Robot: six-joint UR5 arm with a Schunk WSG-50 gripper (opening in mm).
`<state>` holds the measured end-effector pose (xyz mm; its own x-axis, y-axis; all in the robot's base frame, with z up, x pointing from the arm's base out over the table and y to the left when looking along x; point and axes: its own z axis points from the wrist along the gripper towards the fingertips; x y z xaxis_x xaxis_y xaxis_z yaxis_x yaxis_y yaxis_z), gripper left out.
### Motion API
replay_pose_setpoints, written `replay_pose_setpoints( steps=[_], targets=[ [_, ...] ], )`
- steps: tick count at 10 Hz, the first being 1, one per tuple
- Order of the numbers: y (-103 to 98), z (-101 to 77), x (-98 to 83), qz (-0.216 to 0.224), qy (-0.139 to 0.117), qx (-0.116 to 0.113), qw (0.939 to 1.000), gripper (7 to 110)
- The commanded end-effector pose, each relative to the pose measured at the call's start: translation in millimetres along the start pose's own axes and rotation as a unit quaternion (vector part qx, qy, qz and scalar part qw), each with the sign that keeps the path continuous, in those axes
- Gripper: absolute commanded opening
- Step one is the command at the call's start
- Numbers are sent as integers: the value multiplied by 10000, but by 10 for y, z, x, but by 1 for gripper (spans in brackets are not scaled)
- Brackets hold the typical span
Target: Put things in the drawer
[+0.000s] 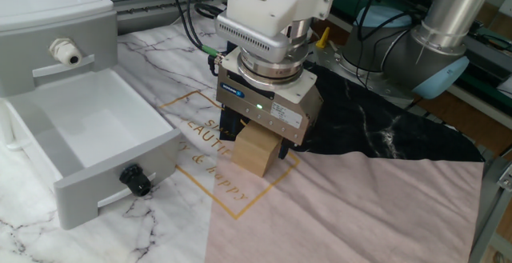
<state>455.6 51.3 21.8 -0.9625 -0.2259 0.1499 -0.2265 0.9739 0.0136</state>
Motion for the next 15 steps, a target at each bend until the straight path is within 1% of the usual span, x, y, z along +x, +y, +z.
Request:
replay_pose_setpoints(
  steps=[1,2,3,6,7,9,10,11,12,13,14,15],
  targets=[
    [77,-24,-75,-112,-141,-162,9997,7],
    [117,-29,-93,-140,-178,-247,9994,22],
    [147,-44,-110,-57,-222,-308,9993,22],
    [26,-57,-51,103,-108,-56,9999,22],
    [42,-65,-49,106,-114,-85,9998,7],
    [46,-82,-52,83,-122,-84,9999,7],
    [95,-94,-81,6,-170,-189,9997,7],
    [77,-98,-98,34,-193,-153,9997,22],
    [15,-101,-92,128,-172,-26,9998,22],
    [15,-106,-102,136,-187,-23,9997,22],
    [23,-109,-112,149,-198,-37,9997,7],
    [42,-112,-119,167,-206,-74,9996,7]
  ],
)
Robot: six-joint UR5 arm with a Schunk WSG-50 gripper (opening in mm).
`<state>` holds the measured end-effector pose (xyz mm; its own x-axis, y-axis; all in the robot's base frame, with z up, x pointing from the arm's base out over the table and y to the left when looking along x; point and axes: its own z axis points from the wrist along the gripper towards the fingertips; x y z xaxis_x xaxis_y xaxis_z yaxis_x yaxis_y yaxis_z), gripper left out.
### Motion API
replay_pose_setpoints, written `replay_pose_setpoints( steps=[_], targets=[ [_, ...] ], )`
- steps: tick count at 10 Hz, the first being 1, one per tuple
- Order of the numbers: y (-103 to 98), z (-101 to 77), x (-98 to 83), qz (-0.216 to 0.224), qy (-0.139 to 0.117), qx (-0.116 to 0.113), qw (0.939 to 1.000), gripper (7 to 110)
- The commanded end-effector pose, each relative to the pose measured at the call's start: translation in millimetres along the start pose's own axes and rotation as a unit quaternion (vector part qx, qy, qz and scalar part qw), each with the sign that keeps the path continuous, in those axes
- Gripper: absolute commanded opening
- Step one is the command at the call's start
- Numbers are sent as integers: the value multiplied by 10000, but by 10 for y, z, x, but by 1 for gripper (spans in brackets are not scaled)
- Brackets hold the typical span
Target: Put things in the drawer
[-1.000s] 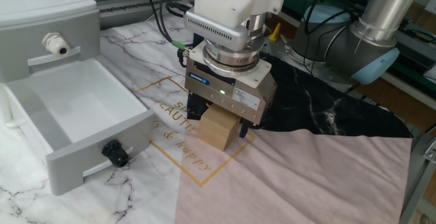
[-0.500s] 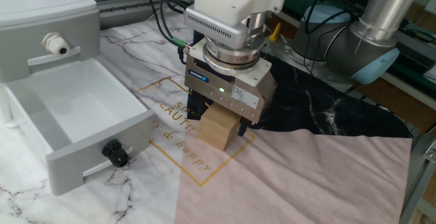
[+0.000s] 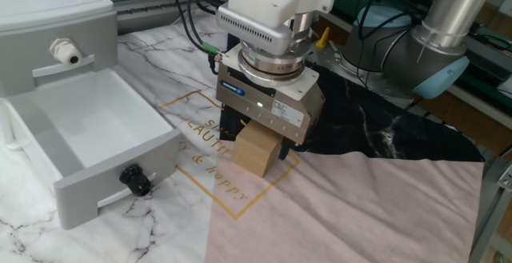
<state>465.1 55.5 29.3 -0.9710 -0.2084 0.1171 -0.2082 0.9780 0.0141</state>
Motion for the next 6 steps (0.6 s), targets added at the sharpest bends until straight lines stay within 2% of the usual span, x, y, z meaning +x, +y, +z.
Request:
replay_pose_setpoints(
  steps=[1,4,6],
  targets=[
    [21,-27,-38,84,-45,-50,9999,7],
    [-19,-33,-4,126,18,31,9999,7],
    [71,-32,3,189,37,-151,9997,7]
  ],
)
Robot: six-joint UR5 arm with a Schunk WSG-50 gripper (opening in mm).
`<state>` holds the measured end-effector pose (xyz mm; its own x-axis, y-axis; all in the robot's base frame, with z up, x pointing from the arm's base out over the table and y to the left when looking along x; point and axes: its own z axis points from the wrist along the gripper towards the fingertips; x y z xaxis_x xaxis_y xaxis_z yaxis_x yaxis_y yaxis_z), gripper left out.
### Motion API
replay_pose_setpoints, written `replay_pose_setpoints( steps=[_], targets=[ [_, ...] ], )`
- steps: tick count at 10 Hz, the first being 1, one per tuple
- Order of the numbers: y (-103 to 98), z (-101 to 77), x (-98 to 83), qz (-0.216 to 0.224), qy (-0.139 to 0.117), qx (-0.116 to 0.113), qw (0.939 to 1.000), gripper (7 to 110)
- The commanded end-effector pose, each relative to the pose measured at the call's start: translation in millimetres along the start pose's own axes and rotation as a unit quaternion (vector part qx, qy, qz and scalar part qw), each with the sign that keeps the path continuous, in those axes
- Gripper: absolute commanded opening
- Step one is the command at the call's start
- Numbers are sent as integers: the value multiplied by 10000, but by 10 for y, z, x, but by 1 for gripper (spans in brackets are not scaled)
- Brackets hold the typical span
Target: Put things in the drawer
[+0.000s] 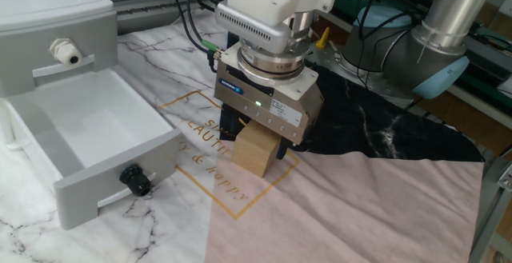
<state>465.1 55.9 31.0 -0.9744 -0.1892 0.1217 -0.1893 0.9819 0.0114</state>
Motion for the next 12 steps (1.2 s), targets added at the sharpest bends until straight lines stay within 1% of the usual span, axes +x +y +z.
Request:
replay_pose_setpoints(
  steps=[1,2,4,6,12],
  targets=[
    [73,-15,14,97,38,-164,9998,7],
    [70,-12,24,83,62,-161,9998,7],
    [25,-9,29,64,78,-72,9999,7],
    [19,-9,33,65,87,-65,9999,7],
    [62,-12,61,70,149,-154,9997,7]
  ],
)
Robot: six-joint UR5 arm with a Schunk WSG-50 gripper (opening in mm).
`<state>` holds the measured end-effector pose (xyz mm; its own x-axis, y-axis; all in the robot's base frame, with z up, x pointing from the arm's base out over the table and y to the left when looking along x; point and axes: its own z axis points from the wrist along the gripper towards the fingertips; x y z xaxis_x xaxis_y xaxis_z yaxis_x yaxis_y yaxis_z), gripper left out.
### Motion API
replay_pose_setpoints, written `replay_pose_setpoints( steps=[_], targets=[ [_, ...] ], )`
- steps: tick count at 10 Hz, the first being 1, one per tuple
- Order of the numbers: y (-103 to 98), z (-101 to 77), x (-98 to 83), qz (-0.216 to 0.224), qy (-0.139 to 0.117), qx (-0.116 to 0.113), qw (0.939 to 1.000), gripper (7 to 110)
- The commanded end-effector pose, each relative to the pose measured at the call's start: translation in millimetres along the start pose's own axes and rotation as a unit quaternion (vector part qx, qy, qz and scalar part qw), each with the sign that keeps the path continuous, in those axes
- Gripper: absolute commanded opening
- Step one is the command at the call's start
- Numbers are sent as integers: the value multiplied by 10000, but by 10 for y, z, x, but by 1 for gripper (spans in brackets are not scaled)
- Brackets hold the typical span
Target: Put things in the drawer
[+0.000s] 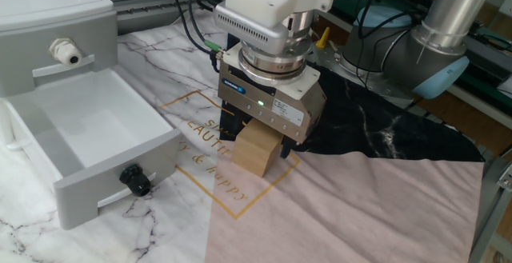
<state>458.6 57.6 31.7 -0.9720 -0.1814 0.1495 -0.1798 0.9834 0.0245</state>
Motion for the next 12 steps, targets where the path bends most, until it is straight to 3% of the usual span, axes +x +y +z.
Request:
replay_pose_setpoints(
  steps=[1,12],
  targets=[
    [35,-15,4,23,17,-84,10000,7],
    [105,-33,52,26,101,-222,9997,7]
  ],
)
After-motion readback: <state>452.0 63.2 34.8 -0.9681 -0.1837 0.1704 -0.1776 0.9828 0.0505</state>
